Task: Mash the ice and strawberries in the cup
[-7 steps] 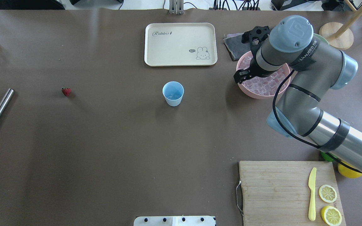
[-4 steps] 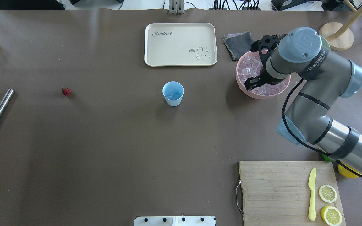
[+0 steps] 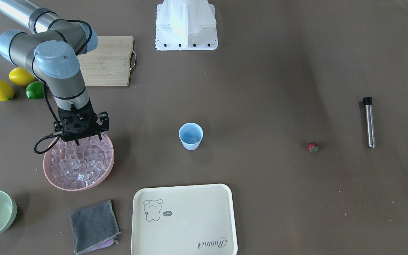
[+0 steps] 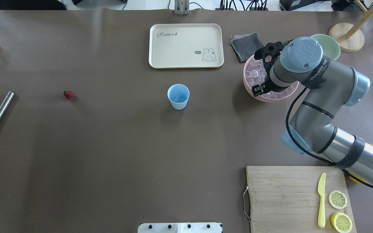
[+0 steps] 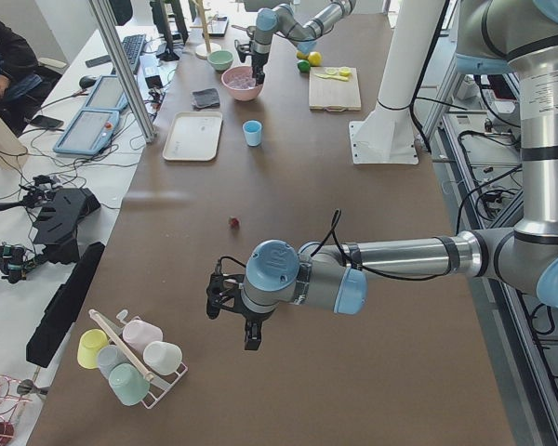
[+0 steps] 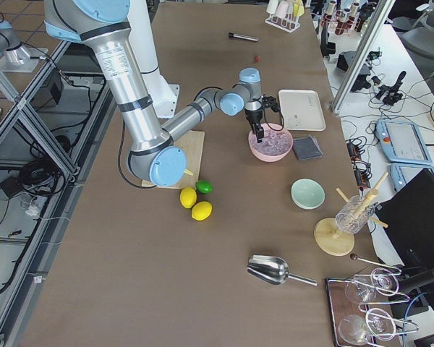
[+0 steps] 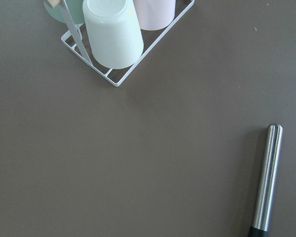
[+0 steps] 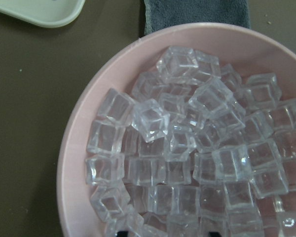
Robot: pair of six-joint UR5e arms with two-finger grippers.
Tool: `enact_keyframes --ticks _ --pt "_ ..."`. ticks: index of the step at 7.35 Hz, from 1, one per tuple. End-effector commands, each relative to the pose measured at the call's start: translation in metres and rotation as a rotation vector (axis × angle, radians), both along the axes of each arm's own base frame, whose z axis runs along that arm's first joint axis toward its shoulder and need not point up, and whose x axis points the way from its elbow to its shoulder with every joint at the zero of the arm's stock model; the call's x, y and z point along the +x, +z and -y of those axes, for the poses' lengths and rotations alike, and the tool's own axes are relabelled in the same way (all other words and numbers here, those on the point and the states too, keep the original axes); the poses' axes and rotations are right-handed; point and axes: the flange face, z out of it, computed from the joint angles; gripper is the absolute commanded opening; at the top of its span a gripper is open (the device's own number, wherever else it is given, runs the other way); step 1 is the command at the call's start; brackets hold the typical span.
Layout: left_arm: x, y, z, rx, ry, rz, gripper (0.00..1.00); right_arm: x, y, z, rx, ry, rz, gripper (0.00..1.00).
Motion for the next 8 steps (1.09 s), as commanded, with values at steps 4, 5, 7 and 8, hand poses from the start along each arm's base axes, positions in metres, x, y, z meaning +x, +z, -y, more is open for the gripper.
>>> enact_keyframes --ticks 4,5,7,8 --pt "0.001 -0.001 -0.004 0.018 0.000 0.001 0.98 -0.003 0.015 0.010 -0.003 -0.012 -0.034 0.51" --pt "0.001 -0.001 -0.004 0.023 0.000 0.001 0.98 -0.006 0.010 0.013 -0.001 -0.012 -0.032 0.44" --pt "0.001 -0.001 -0.004 0.023 0.000 0.001 0.98 -0.011 0.016 0.018 -0.009 -0.012 -0.043 0.44" --pt "0.001 -0.001 -0.004 0.023 0.000 0.001 0.98 -0.011 0.016 0.018 -0.009 -0.012 -0.043 0.43"
